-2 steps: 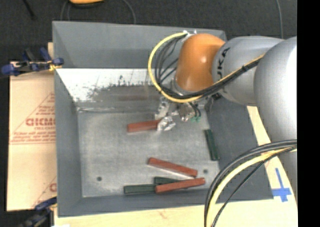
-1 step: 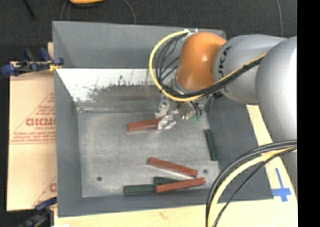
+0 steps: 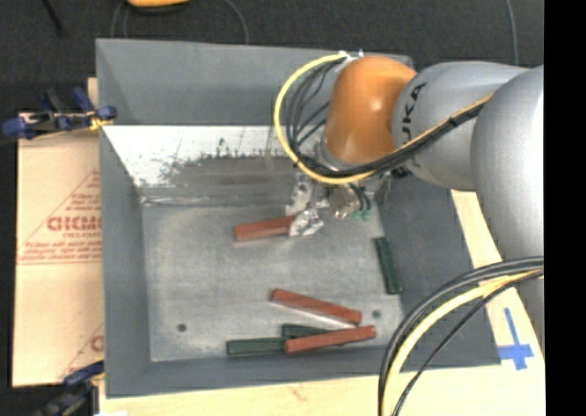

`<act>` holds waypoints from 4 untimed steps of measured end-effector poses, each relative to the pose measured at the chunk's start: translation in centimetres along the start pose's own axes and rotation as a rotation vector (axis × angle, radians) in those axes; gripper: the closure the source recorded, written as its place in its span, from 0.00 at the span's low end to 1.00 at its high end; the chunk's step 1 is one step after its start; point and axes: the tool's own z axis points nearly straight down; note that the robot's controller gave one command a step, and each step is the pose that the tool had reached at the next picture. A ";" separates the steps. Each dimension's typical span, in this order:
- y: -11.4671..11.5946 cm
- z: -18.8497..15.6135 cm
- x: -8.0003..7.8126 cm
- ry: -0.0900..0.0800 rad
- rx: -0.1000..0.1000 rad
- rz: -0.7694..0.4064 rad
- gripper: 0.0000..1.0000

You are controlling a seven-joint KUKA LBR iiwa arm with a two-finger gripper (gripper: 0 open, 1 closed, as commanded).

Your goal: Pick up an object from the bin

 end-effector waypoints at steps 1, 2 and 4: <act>0.0 -0.5 0.0 0.001 0.000 0.000 1.00; 0.0 -1.2 0.0 0.003 -0.001 0.001 1.00; -0.1 -3.5 0.0 0.002 0.000 0.001 1.00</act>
Offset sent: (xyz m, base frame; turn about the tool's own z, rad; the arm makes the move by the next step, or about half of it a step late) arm -0.0001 0.0000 0.0359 0.0000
